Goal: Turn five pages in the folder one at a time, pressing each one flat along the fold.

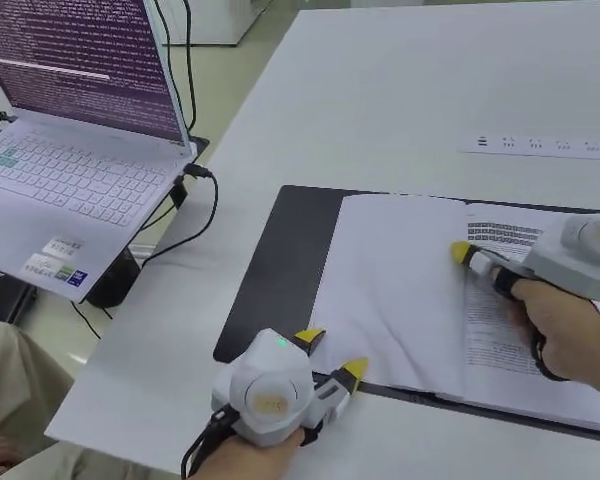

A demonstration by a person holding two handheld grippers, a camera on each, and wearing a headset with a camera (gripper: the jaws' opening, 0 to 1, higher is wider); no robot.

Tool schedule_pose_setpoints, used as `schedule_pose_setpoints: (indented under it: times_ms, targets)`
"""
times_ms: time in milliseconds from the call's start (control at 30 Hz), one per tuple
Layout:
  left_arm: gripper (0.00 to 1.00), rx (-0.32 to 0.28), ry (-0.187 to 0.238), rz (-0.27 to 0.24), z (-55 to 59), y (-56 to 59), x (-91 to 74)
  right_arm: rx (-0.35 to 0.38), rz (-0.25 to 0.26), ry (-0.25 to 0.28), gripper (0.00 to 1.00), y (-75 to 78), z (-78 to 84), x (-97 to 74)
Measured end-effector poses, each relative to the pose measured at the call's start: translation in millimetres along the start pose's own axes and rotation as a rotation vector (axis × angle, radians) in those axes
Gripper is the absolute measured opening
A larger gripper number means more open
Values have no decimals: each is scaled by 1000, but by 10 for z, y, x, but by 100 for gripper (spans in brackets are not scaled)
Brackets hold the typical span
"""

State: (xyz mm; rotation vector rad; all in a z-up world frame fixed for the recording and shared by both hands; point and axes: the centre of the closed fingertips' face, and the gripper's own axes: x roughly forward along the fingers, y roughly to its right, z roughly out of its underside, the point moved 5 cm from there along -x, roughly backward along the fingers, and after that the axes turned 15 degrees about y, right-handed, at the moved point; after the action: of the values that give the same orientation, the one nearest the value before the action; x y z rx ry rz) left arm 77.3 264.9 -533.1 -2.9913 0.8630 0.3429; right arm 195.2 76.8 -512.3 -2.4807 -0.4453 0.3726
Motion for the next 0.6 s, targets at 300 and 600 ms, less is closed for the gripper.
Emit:
schedule_pose_setpoints:
  times_ms: [300, 600]
  targets:
    - [36, 3, -4, 1, -3, 1, -3, 14, -12, -10, 0, -43, 90, -193]
    - [36, 6, -9, 3, 2, -1, -1, 33, -20, -36, 0, -53, 193, -393]
